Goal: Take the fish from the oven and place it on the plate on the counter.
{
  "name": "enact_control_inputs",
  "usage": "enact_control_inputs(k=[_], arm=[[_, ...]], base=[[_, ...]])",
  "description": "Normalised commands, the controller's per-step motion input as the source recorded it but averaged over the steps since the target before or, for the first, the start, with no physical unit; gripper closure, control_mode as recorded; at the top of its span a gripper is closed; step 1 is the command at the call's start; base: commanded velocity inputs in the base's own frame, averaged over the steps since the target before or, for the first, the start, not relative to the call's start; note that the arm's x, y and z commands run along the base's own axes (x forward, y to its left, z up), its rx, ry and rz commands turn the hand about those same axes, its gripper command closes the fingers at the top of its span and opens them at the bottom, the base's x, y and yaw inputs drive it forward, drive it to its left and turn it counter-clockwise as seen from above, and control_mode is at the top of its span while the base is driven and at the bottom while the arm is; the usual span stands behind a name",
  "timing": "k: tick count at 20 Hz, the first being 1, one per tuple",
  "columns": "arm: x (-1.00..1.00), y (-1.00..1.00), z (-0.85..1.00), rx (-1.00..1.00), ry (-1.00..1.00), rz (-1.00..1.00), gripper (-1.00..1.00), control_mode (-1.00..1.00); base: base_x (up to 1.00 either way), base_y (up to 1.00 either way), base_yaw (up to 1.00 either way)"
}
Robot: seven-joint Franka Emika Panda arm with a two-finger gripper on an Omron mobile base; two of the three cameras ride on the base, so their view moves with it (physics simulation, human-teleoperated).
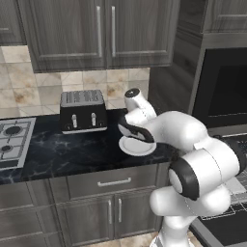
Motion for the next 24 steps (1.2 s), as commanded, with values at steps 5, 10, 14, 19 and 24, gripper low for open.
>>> enact_control_inputs(k=[5,10,14,19,24], arm=[[0.31,-0.01,-0.41,0.14,0.03,0.00,1.00,-1.00],[0.42,-0.01,-0.38,0.14,0.04,0.00,1.00,-1.00],[0.46,0.00,-0.31,0.08,0.06,0.00,1.00,-1.00],[0.40,0.00,-0.21,0.07,0.05,0.00,1.00,-1.00],[0.04,0.00,-0.29,0.05,0.01,-0.01,1.00,-1.00]], base=[[0.00,0.00,0.00],[0.00,0.00,0.00],[0.00,0.00,0.00],[0.00,0.00,0.00],[0.00,0.00,0.00]])
